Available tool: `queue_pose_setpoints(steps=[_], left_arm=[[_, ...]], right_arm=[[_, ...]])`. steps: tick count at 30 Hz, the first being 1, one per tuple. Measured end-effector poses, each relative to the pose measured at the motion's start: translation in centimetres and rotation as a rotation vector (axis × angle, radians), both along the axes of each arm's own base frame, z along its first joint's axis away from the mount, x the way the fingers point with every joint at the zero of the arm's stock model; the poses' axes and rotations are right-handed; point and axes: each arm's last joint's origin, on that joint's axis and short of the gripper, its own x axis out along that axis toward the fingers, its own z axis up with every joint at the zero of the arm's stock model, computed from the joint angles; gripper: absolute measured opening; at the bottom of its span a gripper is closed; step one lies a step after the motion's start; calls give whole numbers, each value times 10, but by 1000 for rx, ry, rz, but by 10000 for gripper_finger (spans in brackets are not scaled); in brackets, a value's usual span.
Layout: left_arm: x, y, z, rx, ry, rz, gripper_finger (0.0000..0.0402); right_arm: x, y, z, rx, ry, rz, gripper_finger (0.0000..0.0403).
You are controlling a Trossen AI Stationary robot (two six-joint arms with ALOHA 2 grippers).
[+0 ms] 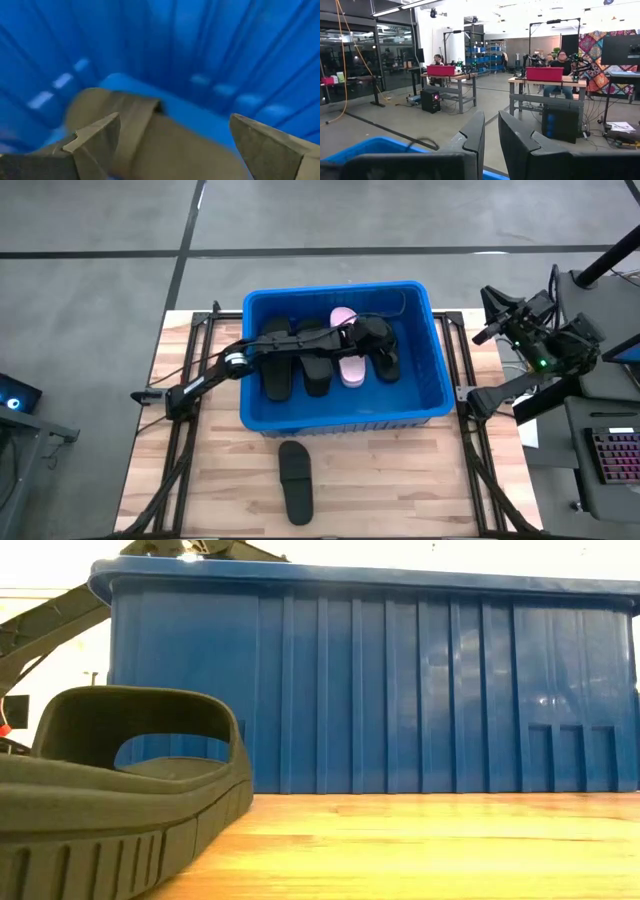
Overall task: Pick and place slides into bin
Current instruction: Put the black slide into the blue organizer bin
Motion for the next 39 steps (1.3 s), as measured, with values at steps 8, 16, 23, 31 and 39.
queue_pose_setpoints(steps=[8, 16, 23, 31, 39], left_arm=[[-19, -30, 76, -273, -215, -296, 337], [-78, -94, 173, -37, -204, -473, 202], [-146, -133, 244, 36, -287, -442, 46], [-222, -150, 288, 176, -271, -229, 19], [-284, -148, 310, 228, -243, -103, 20]], right_arm=[[1, 1, -2, -11, 27, 0, 47], [9, 4, -7, -77, 79, 93, 47], [27, 28, -17, -292, 60, 844, 47], [73, 50, -30, -182, 152, 1046, 70], [127, 72, -39, -182, 307, 1066, 165]])
